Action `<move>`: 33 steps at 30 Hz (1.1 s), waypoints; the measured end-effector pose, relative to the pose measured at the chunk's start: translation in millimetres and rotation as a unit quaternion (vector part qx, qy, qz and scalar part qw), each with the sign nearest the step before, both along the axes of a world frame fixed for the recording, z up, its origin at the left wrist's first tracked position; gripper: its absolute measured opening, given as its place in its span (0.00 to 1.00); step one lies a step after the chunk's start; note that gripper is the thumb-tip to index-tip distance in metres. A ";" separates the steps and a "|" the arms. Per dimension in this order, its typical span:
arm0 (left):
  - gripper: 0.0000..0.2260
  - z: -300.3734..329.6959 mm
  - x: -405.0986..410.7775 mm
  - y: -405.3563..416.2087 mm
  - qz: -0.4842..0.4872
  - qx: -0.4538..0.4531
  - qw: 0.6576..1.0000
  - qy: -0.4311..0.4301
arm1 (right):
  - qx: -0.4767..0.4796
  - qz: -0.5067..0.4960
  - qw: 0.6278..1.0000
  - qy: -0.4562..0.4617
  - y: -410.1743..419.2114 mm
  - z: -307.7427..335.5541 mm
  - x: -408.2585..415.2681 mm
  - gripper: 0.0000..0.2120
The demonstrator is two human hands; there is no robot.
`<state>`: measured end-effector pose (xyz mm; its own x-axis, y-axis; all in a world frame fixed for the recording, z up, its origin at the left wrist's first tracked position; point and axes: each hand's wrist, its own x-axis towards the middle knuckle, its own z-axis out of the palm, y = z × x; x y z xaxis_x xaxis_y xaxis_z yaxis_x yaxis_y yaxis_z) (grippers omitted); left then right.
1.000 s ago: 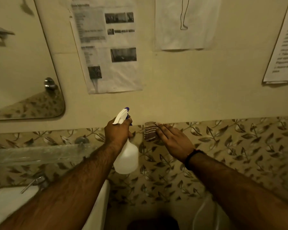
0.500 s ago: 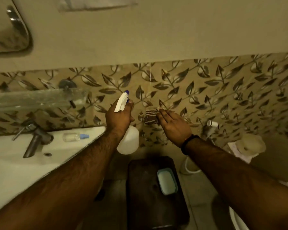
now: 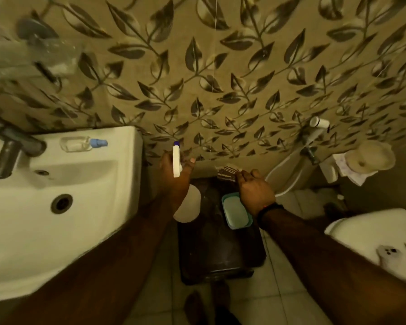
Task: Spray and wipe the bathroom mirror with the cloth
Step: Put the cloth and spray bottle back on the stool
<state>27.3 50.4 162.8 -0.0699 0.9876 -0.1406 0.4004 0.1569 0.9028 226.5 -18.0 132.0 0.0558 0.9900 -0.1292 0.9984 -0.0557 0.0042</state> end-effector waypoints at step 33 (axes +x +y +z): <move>0.45 -184.8 13.1 -25.0 -0.130 -0.088 0.984 0.084 | -0.104 -0.064 0.986 0.114 -21.4 -181.2 -13.8 0.23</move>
